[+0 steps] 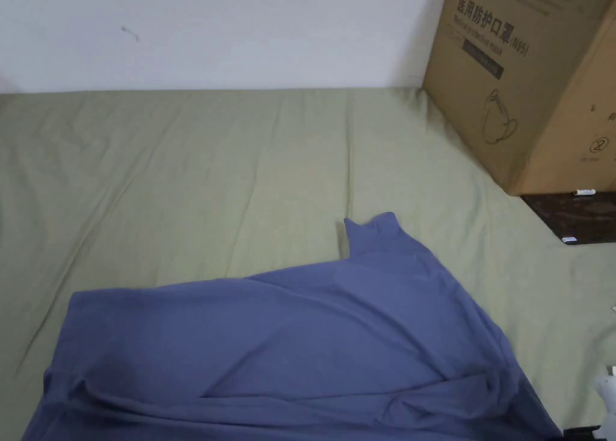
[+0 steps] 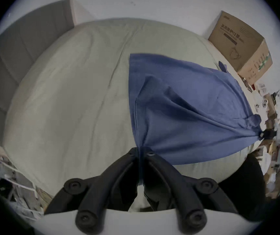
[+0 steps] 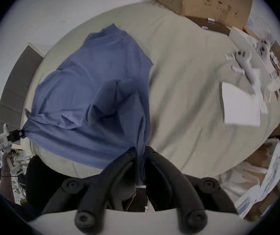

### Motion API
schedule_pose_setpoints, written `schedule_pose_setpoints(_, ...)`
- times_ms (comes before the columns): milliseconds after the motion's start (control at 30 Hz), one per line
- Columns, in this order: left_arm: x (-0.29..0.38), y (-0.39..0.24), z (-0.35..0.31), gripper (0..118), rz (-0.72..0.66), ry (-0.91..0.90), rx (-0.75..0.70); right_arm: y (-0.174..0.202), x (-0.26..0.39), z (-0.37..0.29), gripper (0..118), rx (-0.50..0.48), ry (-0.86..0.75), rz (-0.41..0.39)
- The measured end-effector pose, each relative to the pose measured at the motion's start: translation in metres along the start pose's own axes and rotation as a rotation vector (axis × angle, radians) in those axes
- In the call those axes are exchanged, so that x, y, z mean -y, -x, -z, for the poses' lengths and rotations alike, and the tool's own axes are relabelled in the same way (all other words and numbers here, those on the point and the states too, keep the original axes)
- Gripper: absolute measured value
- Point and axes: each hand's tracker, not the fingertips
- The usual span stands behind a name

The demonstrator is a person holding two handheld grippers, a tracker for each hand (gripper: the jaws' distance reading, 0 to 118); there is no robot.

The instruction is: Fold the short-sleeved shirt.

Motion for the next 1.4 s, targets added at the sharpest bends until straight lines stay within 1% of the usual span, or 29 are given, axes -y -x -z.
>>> schedule_pose_setpoints(100,0.011,0.009,0.006,4,-0.073,0.019,0.049,0.001,0.006,0.015,9,0.013,-0.002,0.027)
schedule_pose_setpoints(133,0.011,0.010,0.005,6,-0.065,0.003,0.036,0.000,0.005,0.018,17,0.073,-0.009,0.022)
schedule_pose_setpoints(167,0.011,0.008,0.002,19,-0.059,-0.009,0.020,-0.003,0.003,0.020,41,0.111,-0.026,-0.006)
schedule_pose_setpoints(200,0.010,0.008,-0.001,38,-0.042,-0.024,0.005,0.001,0.003,0.017,66,0.128,-0.047,-0.031)
schedule_pose_setpoints(233,0.008,0.007,-0.005,60,-0.034,-0.042,0.006,0.005,0.003,0.012,90,0.135,-0.071,-0.045)
schedule_pose_setpoints(267,0.006,0.005,-0.010,94,-0.036,-0.048,0.015,0.010,0.001,0.005,109,0.126,-0.099,-0.058)
schedule_pose_setpoints(300,0.003,0.003,-0.016,111,-0.036,-0.069,0.032,0.011,-0.001,-0.002,115,0.118,-0.129,-0.063)
schedule_pose_setpoints(333,-0.002,0.000,-0.023,118,-0.035,-0.109,0.064,0.018,-0.005,-0.011,116,0.110,-0.174,-0.069)
schedule_pose_setpoints(467,-0.029,-0.024,-0.040,117,-0.002,-0.180,0.092,0.048,-0.025,-0.039,116,0.065,-0.275,-0.106)
schedule_pose_setpoints(533,-0.043,-0.038,-0.045,113,0.043,-0.197,0.128,0.063,-0.036,-0.046,109,0.028,-0.328,-0.113)
schedule_pose_setpoints(567,-0.052,-0.048,-0.047,95,0.065,-0.204,0.138,0.066,-0.043,-0.048,89,-0.019,-0.361,-0.118)
schedule_pose_setpoints(600,-0.060,-0.057,-0.049,63,0.089,-0.221,0.133,0.072,-0.049,-0.050,55,-0.042,-0.387,-0.120)
schedule_pose_setpoints(633,-0.069,-0.066,-0.047,21,0.118,-0.237,0.119,0.079,-0.055,-0.050,17,-0.047,-0.403,-0.120)
schedule_pose_setpoints(667,-0.077,-0.070,-0.040,0,0.150,-0.241,0.092,0.085,-0.062,-0.048,0,-0.051,-0.406,-0.124)
schedule_pose_setpoints(767,-0.115,-0.071,-0.020,0,0.176,-0.244,0.085,0.102,-0.078,-0.044,0,-0.086,-0.413,-0.141)
schedule_pose_setpoints(867,-0.169,-0.046,0.020,1,0.131,-0.203,0.045,0.112,-0.087,-0.039,0,-0.089,-0.402,-0.165)
schedule_pose_setpoints(900,-0.184,-0.039,0.033,9,0.124,-0.197,0.044,0.113,-0.089,-0.038,0,-0.091,-0.393,-0.172)
schedule_pose_setpoints(933,-0.197,-0.029,0.047,33,0.126,-0.193,0.038,0.114,-0.090,-0.036,0,-0.091,-0.386,-0.174)
schedule_pose_setpoints(967,-0.209,-0.023,0.061,75,0.121,-0.180,-0.008,0.113,-0.090,-0.034,0,-0.091,-0.378,-0.173)
schedule_pose_setpoints(1000,-0.217,-0.018,0.074,89,0.119,-0.161,-0.023,0.112,-0.090,-0.032,0,-0.090,-0.371,-0.167)
schedule_pose_setpoints(1033,-0.223,-0.011,0.088,94,0.111,-0.144,-0.031,0.110,-0.090,-0.030,0,-0.091,-0.358,-0.152)
schedule_pose_setpoints(1067,-0.224,-0.006,0.100,94,0.098,-0.128,-0.044,0.107,-0.090,-0.027,0,-0.094,-0.346,-0.128)
schedule_pose_setpoints(1100,-0.226,-0.003,0.110,102,0.076,-0.119,-0.053,0.102,-0.089,-0.024,0,-0.103,-0.334,-0.095)
schedule_pose_setpoints(1167,-0.222,0.004,0.134,104,0.018,-0.052,-0.038,0.094,-0.088,-0.018,0,-0.126,-0.300,-0.040)
schedule_pose_setpoints(1233,-0.213,0.003,0.153,104,0.025,0.015,0.001,0.085,-0.091,-0.012,0,-0.128,-0.280,-0.007)
schedule_pose_setpoints(1300,-0.200,-0.010,0.160,102,0.102,0.059,-0.040,0.079,-0.100,-0.008,0,-0.125,-0.277,0.005)
schedule_pose_setpoints(1333,-0.196,-0.019,0.153,101,0.211,-0.001,-0.096,0.075,-0.107,-0.004,0,-0.125,-0.279,0.008)
schedule_pose_setpoints(1367,-0.194,-0.025,0.145,91,0.254,-0.025,-0.064,0.072,-0.115,0.000,0,-0.125,-0.282,0.009)
schedule_pose_setpoints(1400,-0.195,-0.029,0.139,74,0.271,-0.041,-0.044,0.070,-0.126,0.005,0,-0.124,-0.285,0.009)
